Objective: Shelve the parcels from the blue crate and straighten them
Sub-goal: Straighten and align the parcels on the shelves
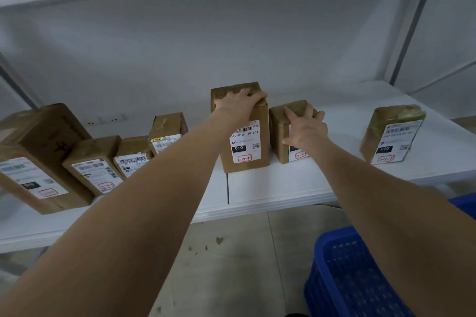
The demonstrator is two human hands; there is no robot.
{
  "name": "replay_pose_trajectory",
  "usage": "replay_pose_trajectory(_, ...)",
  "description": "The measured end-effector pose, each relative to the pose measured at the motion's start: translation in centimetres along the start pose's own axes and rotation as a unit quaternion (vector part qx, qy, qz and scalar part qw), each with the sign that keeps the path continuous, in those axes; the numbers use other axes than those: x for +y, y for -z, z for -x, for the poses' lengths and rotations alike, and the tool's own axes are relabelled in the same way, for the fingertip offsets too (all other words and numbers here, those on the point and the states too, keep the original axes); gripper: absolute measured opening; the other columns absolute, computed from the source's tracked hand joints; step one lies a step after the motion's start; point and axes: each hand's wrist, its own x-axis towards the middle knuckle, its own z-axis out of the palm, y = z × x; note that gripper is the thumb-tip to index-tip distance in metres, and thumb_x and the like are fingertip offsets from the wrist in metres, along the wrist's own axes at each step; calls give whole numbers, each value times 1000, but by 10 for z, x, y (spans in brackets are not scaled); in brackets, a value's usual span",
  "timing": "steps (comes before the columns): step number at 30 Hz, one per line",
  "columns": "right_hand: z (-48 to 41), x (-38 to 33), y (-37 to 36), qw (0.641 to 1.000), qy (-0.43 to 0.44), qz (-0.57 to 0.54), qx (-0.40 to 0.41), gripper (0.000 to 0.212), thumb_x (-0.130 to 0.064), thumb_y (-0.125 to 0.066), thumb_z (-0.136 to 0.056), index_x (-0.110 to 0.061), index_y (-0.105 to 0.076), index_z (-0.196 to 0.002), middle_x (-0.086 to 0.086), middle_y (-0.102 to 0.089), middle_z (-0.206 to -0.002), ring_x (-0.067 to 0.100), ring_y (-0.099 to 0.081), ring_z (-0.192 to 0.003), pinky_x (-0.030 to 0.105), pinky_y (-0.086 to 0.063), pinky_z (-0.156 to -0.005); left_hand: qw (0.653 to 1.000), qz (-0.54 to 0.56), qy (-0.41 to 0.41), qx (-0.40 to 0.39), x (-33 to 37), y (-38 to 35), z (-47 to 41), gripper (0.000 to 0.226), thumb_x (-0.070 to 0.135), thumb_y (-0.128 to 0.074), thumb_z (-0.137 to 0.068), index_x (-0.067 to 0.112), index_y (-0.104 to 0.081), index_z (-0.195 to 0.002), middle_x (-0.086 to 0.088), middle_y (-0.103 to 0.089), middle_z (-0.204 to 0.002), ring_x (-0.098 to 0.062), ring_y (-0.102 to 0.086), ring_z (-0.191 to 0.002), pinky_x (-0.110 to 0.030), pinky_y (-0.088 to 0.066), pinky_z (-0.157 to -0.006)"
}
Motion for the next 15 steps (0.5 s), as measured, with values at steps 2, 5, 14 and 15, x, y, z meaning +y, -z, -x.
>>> replay_pose_trajectory(2, 1, -9, -1, 1000, 3, -5, 0, 88, -46, -70, -81, -44, -15, -149, 14, -6, -155, 42, -18, -137, 45, -40, -102, 1000, 1, -5, -2, -3, 2, 1, 83, 16, -65, -84, 42, -17, -147, -3, -26, -153, -36, -40, -128, -54, -44, -96)
replay_pose_trajectory(5, 4, -20, -1, 1000, 4, -5, -1, 86, -48, -68, -82, -44, -14, -150, 15, -6, -155, 41, -18, -137, 43, -41, -100, 1000, 0, -12, -5, -7, 3, 2, 81, 16, -64, -85, 41, -18, -148, -3, -26, -154, -36, -40, -130, -54, -43, -98)
replay_pose_trajectory(14, 23, -52, -1, 999, 26, -15, 13, 69, -27, -64, -85, -37, -30, -145, 13, -25, -144, 35, -33, -123, 35, -39, -86, 999, -15, -28, -17, -41, 0, 23, 77, 20, -59, -90, 40, -14, -150, -3, -14, -159, -30, -27, -141, -43, -31, -109)
replay_pose_trajectory(15, 25, -56, -1, 999, 29, -12, 14, 68, -25, -63, -84, -37, -31, -144, 13, -27, -143, 35, -34, -122, 35, -39, -88, 999, -18, -26, -20, -45, -1, 27, 78, 18, -57, -91, 41, -12, -150, -3, -11, -160, -30, -26, -142, -43, -31, -109)
